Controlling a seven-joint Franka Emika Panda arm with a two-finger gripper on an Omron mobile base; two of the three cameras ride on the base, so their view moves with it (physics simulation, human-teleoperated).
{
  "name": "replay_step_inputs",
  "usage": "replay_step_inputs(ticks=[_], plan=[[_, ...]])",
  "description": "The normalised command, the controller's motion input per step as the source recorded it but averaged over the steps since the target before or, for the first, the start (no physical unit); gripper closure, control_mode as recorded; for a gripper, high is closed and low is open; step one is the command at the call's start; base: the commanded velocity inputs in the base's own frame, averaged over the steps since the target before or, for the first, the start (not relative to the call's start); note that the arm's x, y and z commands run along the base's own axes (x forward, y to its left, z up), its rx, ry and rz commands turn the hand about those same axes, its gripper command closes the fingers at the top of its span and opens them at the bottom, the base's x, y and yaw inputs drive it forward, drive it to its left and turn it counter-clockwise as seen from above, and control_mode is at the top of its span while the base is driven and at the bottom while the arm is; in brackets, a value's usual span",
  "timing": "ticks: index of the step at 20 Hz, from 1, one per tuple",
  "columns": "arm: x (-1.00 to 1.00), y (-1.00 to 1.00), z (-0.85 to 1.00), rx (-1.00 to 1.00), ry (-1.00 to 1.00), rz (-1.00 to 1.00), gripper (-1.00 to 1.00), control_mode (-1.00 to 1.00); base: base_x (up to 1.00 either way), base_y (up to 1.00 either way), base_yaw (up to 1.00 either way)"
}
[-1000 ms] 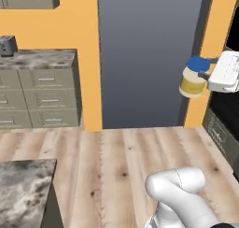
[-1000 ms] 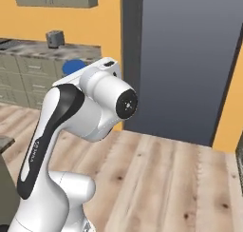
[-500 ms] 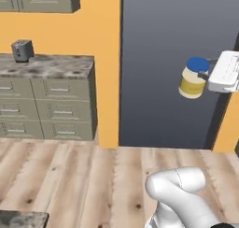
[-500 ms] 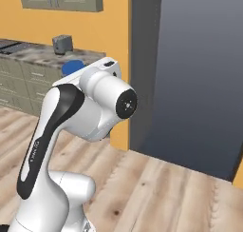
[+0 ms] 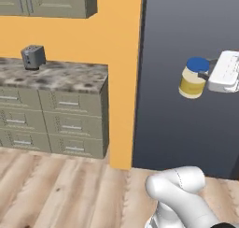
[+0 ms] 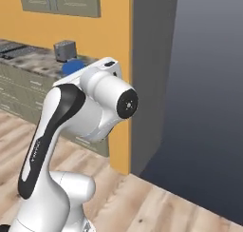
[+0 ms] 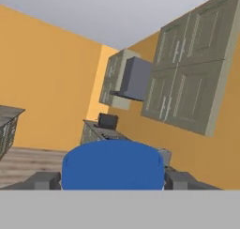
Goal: Collect the turmeric, mayonnaise, and shaker from the cabinet and place them next to the stove.
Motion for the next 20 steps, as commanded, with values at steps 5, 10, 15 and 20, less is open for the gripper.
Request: replay_step_inputs(ticks=[5, 10, 15, 20], plan=[[0.0, 0.0, 0.0, 0.0, 0.0, 0.0, 1.0, 1.0, 1.0, 0.5, 0.15], [0.0, 0.0, 0.0, 0.0, 0.0, 0.0, 1.0, 1.0, 0.74, 0.84, 0.1], [0.0, 0.0, 0.0, 0.0, 0.0, 0.0, 1.0, 1.0, 0.58, 1.0, 0.04], [0.0, 0.0, 0.0, 0.0, 0.0, 0.0, 1.0, 1.0, 0.58, 1.0, 0.0]])
